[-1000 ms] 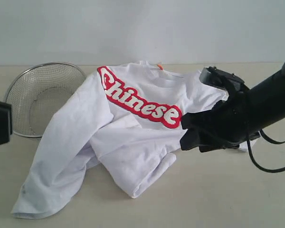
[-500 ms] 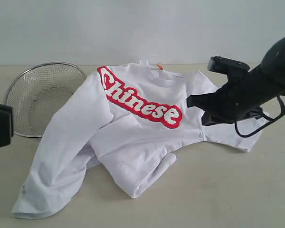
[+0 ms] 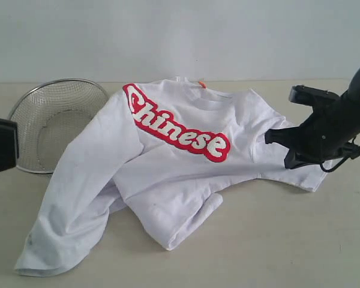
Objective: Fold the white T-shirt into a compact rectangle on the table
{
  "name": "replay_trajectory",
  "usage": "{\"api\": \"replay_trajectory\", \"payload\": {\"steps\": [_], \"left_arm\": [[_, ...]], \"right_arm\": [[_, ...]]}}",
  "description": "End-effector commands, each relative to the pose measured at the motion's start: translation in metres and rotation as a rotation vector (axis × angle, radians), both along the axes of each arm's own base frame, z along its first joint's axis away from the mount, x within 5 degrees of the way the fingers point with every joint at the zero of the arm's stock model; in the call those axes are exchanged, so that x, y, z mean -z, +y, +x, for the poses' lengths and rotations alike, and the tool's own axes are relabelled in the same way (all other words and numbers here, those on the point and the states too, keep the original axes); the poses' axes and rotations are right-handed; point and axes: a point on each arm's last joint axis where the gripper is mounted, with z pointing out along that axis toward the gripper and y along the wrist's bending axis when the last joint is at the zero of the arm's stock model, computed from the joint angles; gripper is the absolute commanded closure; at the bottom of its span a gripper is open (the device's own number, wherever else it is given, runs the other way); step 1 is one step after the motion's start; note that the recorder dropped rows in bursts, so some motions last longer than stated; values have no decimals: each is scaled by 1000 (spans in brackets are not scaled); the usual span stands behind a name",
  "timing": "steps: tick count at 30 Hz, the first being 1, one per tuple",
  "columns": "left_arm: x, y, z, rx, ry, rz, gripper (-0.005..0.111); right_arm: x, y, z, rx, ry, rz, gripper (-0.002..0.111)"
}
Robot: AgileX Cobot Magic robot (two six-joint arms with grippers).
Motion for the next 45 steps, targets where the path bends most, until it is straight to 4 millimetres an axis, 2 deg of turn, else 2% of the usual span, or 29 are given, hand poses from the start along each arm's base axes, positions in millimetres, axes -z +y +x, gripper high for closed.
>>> {"api": "replay_trajectory", "payload": {"steps": [1,6,12,16,20,28,33,40,45], "left_arm": [[0,0,-2,2,2,-13,102],[0,0,-2,4,3,-13,102],[0,0,-2,4,3,-13,102],[-1,0,-1,-6,1,-26,102],[-3,0,0,-17,-11,-45,102],[-4,0,1,-21,-12,-45,102],[-4,0,1,-21,-12,-45,102],[-1,-1,7,-28,11,-41,102],[3,-1,15,-29,47,-38,102]], "right_arm": [[5,-3,5,-10,4,-15,108],[19,-4,14,-17,44,-21,108],[27,-17,27,-6,98,-144,108],[28,-40,28,72,112,-131,108],[29,-75,23,149,117,-133,108],[27,-110,18,193,100,-152,108],[14,-122,25,196,104,-146,108],[3,-115,28,226,85,-75,108],[-32,-112,26,242,-48,-65,108]]}}
